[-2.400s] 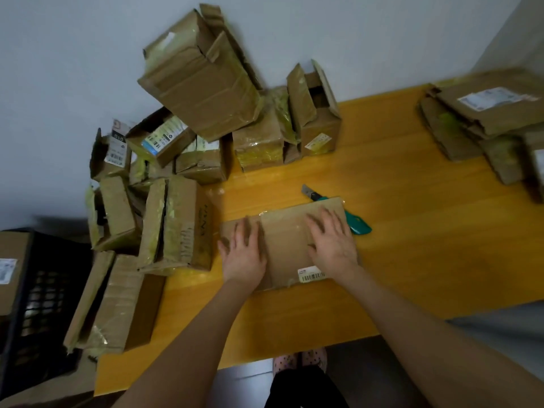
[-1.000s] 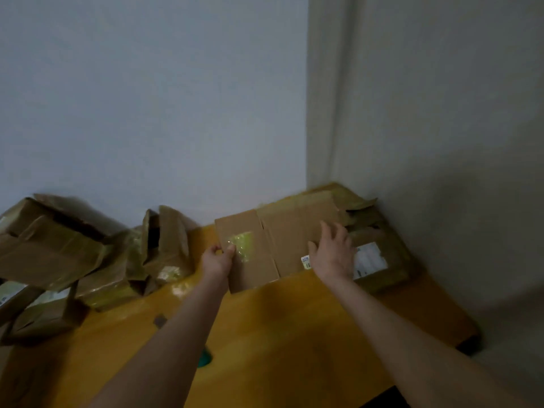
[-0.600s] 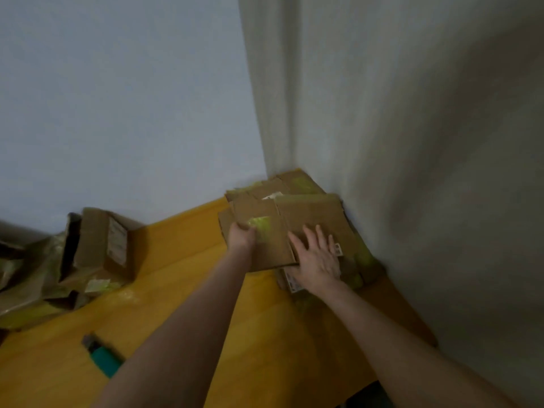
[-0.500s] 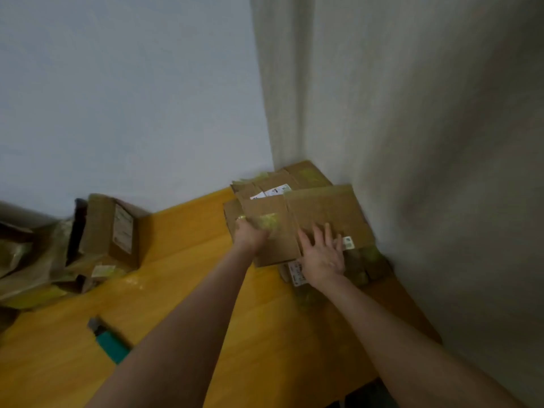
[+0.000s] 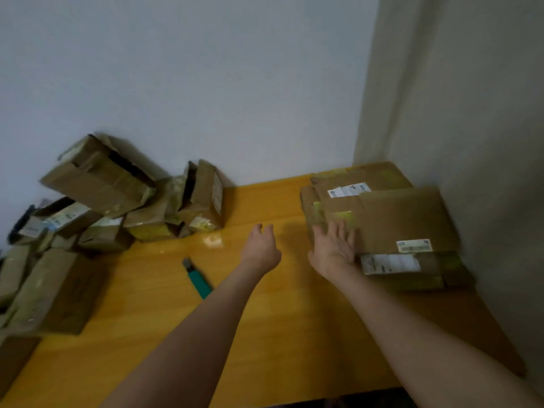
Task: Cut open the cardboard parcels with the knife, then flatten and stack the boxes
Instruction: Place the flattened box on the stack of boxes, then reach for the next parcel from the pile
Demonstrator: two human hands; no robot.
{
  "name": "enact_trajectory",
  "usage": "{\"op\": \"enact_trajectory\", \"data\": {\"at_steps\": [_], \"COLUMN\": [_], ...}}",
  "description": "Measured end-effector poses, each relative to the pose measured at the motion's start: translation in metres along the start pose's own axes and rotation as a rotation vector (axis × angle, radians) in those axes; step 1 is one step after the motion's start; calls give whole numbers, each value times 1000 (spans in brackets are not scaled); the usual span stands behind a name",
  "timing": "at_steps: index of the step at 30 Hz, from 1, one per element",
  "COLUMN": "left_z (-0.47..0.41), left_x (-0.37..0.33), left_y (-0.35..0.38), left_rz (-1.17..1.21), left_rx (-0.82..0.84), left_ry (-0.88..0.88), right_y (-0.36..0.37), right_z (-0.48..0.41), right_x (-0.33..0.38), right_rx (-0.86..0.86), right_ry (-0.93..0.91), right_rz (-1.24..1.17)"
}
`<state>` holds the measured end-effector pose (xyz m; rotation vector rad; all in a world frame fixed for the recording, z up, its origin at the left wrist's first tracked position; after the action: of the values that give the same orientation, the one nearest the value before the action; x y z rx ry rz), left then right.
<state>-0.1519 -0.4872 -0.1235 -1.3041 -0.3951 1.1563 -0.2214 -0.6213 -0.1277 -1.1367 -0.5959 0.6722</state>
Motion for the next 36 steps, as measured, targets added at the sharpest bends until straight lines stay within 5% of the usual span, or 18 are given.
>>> {"op": "enact_trajectory", "data": {"at_steps": [13, 22, 29, 36], "left_z": [179, 226, 191, 143], "left_x": [264, 391, 467, 519], "left_y": [-71, -114, -150, -173], "left_rz": [-94, 2, 128, 326], "left_rx": [-122, -369, -408, -291], "left_ry": [-39, -82, -176, -284], "right_y": [71, 99, 118, 137], "right_z": [172, 224, 188, 146], "right_x": [275, 405, 476, 530], "right_rx": [40, 109, 196, 564], "right_ry": [-227, -301, -241, 87], "right_rz": [-49, -38, -128, -582]}}
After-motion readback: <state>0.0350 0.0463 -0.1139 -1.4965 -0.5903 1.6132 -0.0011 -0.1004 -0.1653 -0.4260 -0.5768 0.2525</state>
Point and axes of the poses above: each hand's wrist, its own z-axis away from the middle knuckle, its own y-axis out of the palm, x = y × z, the point moved 2 cm from there along -z, towards the middle knuckle, and after that the axes turned 13 degrees about y, right-handed, at the moved point
